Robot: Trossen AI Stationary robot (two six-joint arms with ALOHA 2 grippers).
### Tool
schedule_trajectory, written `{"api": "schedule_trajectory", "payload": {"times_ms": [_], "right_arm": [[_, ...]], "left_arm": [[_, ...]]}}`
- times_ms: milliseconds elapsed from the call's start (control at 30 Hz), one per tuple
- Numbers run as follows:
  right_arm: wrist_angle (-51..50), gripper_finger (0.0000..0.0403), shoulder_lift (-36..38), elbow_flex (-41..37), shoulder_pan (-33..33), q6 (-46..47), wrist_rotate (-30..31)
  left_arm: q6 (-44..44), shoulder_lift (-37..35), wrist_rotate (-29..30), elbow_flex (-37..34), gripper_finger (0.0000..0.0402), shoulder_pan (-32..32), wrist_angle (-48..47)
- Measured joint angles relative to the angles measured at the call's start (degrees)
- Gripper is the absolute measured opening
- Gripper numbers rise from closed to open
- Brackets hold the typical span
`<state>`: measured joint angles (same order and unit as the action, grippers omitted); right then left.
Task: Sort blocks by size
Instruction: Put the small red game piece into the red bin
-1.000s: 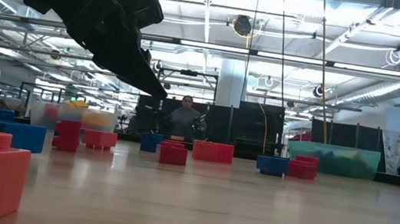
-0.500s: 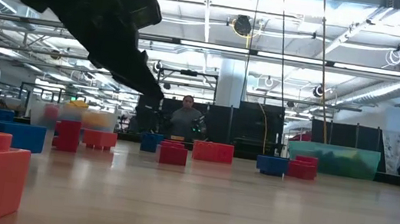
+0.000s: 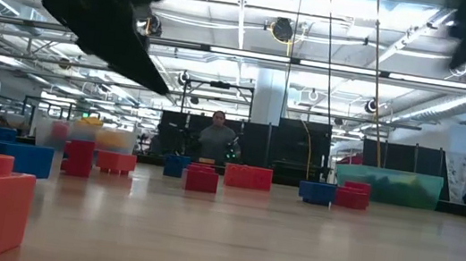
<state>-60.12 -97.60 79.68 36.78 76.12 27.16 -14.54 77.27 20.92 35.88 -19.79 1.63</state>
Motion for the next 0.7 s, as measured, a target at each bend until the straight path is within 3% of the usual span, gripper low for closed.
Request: {"api": "schedule_trajectory", "payload": {"times_ms": [200, 400, 700], "right_arm": [[19.7, 0.0236, -5.4, 0.0, -10.3, -12.3, 6.1], [41.6, 0.0236, -13.6, 0.0, -16.1, -21.3, 1.7], [43.5, 0.0235, -21.0, -0.1, -20.8, -17.9, -0.5]], "left_arm": [[-5.8, -2.5, 7.1, 0.0, 0.0189, -4.5, -8.0], [-14.4, -2.5, 16.8, 0.0, 0.0189, -11.5, -15.3], [-15.1, -3.7, 18.7, 0.0, 0.0189, -14.3, -16.1]]}}
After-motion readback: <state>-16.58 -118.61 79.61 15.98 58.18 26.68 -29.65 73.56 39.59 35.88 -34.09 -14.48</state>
